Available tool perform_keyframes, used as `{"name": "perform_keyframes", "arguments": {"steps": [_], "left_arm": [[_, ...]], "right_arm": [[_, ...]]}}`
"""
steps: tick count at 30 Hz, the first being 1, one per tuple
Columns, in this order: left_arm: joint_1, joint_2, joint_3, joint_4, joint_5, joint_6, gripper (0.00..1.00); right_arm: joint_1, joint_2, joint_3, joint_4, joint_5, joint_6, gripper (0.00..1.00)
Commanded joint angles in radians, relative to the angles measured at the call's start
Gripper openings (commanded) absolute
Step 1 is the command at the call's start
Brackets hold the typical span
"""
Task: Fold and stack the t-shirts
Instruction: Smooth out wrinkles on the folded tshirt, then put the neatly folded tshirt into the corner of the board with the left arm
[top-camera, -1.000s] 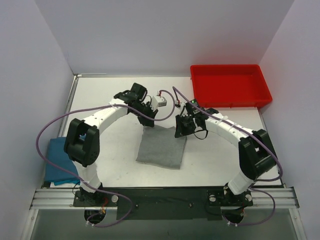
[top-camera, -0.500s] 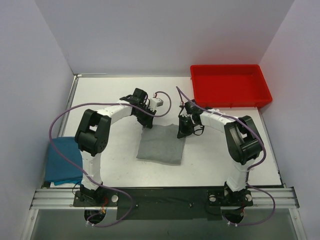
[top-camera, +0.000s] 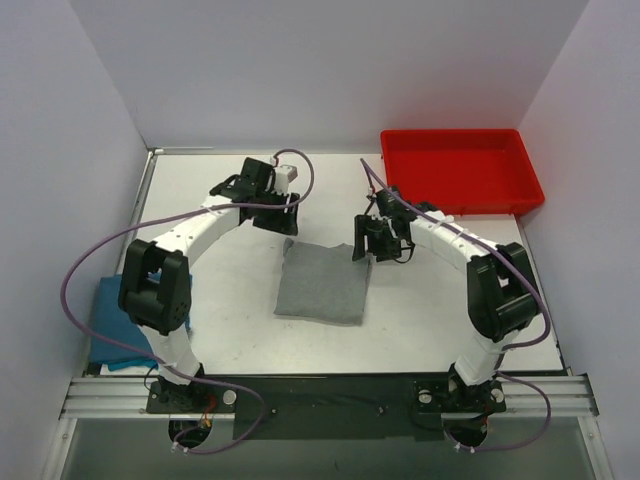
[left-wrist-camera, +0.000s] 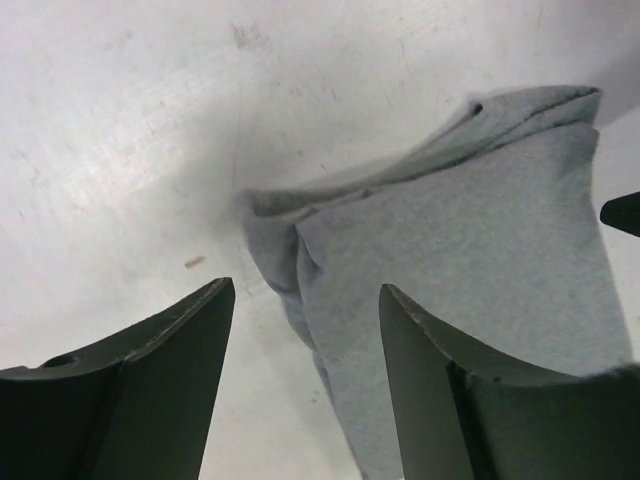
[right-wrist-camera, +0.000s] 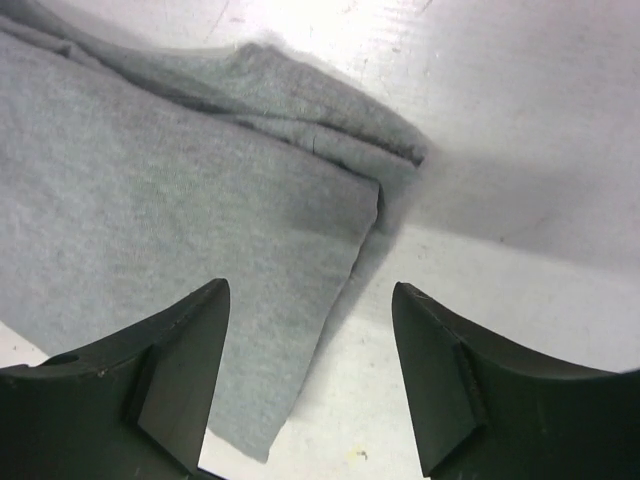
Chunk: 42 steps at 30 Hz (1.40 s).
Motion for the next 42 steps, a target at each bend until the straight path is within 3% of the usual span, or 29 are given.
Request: {"name": "perform_keyframes", "arguments": {"steps": [1, 5, 12, 16, 17, 18, 19, 20, 22, 25, 29, 33, 42], "left_arm": [[-0.004, -0.098, -0.159, -0.003, 0.027, -0.137, 0.71], [-0.006, -0.106, -0.274, 0.067, 0.092, -0.187, 0.73], [-0.010, -0.021, -0.315, 0.169, 0.205, -0.244, 0.75], [-0.023, 0.029, -0.324, 0.220, 0.274, -0.289, 0.69], [-0.018, 0.058, -0.324, 0.226, 0.294, -0.307, 0.65], [-0.015, 0.074, -0.327, 0.250, 0.308, -0.318, 0.50], [-0.009, 0.098, -0.327, 0.263, 0.349, -0.334, 0.42], [-0.007, 0.112, -0.324, 0.277, 0.366, -0.339, 0.22], [-0.007, 0.124, -0.319, 0.277, 0.409, -0.341, 0.00], [-0.001, 0.103, -0.296, 0.199, 0.414, -0.312, 0.00], [0.000, 0.040, -0.203, -0.066, 0.339, -0.139, 0.00], [0.005, -0.044, -0.166, -0.307, 0.171, 0.029, 0.00], [0.026, -0.236, -0.232, -0.556, -0.227, 0.369, 0.00]], "right_arm": [[0.019, -0.088, -0.061, -0.072, 0.037, 0.031, 0.62], [0.027, -0.136, -0.129, -0.070, 0.047, 0.054, 0.62], [0.032, -0.206, -0.213, -0.063, 0.070, 0.069, 0.62], [0.032, -0.254, -0.259, -0.061, 0.093, 0.085, 0.62], [0.033, -0.269, -0.268, -0.061, 0.097, 0.088, 0.62], [0.033, -0.278, -0.276, -0.064, 0.103, 0.088, 0.62], [0.033, -0.297, -0.281, -0.067, 0.107, 0.089, 0.62], [0.032, -0.304, -0.285, -0.078, 0.115, 0.094, 0.62], [0.032, -0.334, -0.288, -0.093, 0.127, 0.094, 0.62], [0.032, -0.389, -0.298, -0.105, 0.161, 0.089, 0.62], [0.030, -0.433, -0.302, -0.105, 0.192, 0.069, 0.62], [0.025, -0.432, -0.288, -0.107, 0.199, 0.029, 0.62], [0.019, -0.346, -0.204, -0.113, 0.193, -0.037, 0.62]]}}
